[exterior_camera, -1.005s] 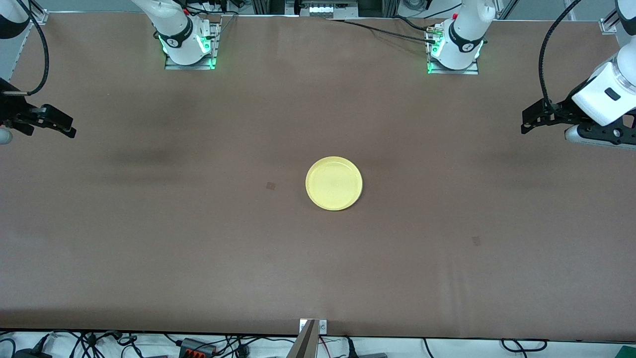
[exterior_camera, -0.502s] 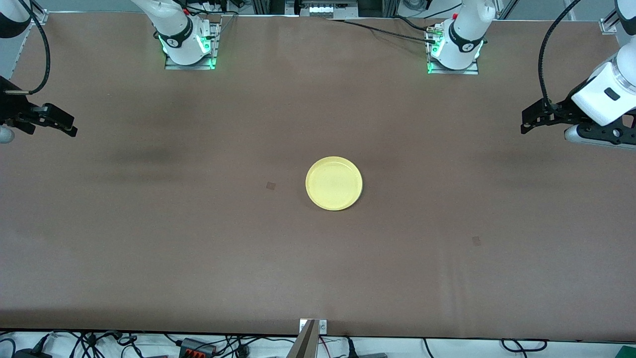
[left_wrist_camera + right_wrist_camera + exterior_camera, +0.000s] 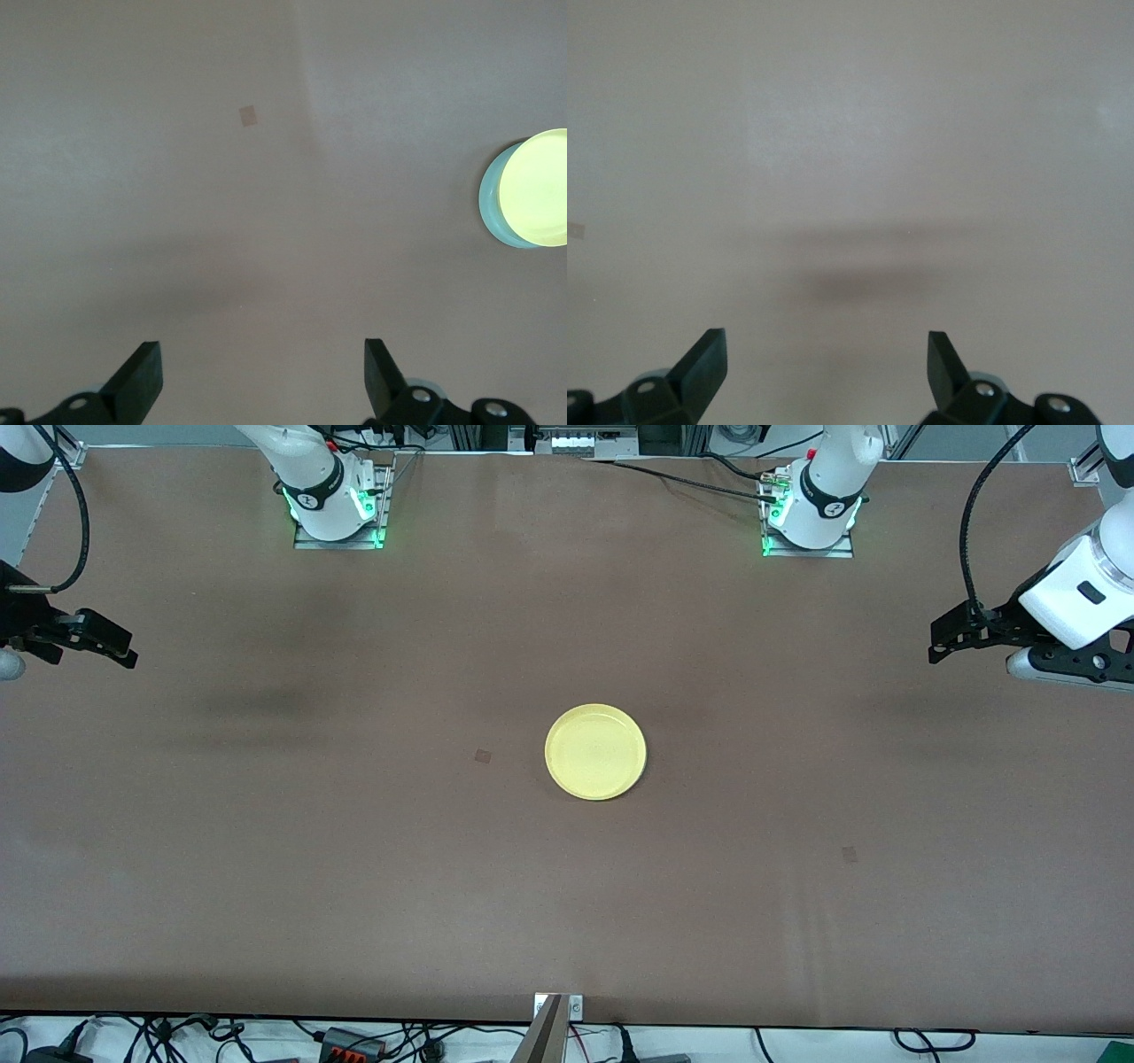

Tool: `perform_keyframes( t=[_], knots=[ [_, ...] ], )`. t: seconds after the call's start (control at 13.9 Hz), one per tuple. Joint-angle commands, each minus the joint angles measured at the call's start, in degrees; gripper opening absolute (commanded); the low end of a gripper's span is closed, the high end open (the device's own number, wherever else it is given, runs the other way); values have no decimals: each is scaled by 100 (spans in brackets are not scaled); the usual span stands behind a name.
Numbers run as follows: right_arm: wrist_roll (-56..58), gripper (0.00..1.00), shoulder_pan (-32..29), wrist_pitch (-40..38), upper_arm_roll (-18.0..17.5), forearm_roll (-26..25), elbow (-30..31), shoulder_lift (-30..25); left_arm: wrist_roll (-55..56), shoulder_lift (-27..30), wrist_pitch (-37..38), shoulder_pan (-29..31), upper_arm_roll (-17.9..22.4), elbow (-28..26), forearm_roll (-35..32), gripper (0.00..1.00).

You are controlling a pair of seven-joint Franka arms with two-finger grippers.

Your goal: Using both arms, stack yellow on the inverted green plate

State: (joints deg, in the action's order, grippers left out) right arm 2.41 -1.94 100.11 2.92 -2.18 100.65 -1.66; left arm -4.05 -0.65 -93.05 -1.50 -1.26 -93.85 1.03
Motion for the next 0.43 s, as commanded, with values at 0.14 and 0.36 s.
perform_keyframes(
  t=[0.14, 0.36],
  knots=[
    [-22, 100, 1, 53, -19, -45, 183, -177, -79, -31, 76, 27, -24, 121, 29, 100],
    [-13, 100, 1, 53, -19, -45, 183, -177, -79, -31, 76, 27, -24, 122, 29, 100]
  ],
)
